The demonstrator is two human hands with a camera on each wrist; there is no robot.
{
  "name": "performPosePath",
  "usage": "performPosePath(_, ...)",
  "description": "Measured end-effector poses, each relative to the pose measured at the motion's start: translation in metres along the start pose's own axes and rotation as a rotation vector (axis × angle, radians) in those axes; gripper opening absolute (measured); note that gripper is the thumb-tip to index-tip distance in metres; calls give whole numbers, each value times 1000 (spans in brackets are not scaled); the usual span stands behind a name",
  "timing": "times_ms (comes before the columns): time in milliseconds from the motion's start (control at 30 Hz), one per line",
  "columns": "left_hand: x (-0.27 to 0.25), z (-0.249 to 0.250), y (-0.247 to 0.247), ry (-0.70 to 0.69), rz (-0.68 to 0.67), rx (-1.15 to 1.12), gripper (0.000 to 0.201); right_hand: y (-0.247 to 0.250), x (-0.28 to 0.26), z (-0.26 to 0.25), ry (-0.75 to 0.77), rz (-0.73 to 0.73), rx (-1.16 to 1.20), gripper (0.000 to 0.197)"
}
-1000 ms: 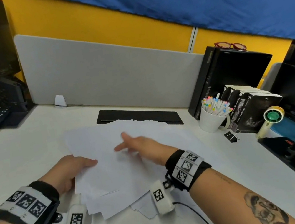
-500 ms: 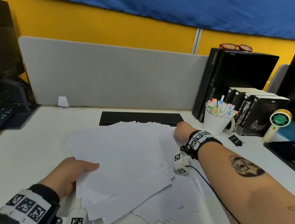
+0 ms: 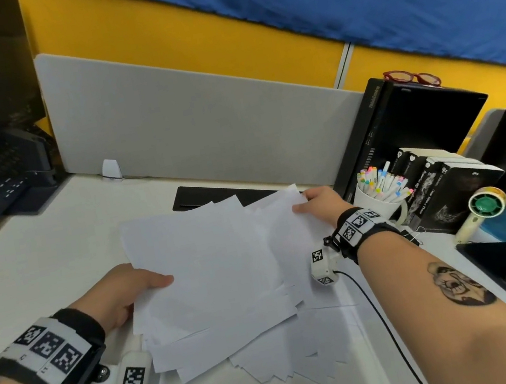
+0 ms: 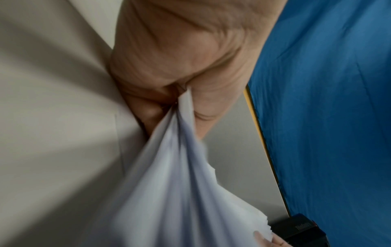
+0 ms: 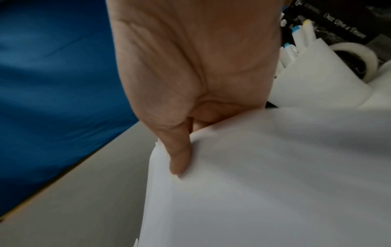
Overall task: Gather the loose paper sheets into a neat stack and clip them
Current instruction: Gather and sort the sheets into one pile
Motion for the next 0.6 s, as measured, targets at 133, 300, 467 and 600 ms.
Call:
performPosePath(133,-2,0,1,-2,-5,11,32,16,-1,-18,18,-9,107,16)
performPosePath(300,-4,0,0,1,5,7,34,15,-4,-20,67,-104,-199,17)
performPosePath(467,-7,0,1,8,1,22,34,18,-7,-21,147,27,-156,35)
performPosePath(600,-8,0,1,3,-4,32,36,28,-7,-30,197,180,-27,44)
Point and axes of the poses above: each hand's wrist, its own x-axis towards the middle knuckle, its own y-axis out of the back of the hand, z = x × y, the point moved 3 cm from there along x, towards the middle knuckle, and after that the axes turned 8 degrees about z, right-handed, at the moved point
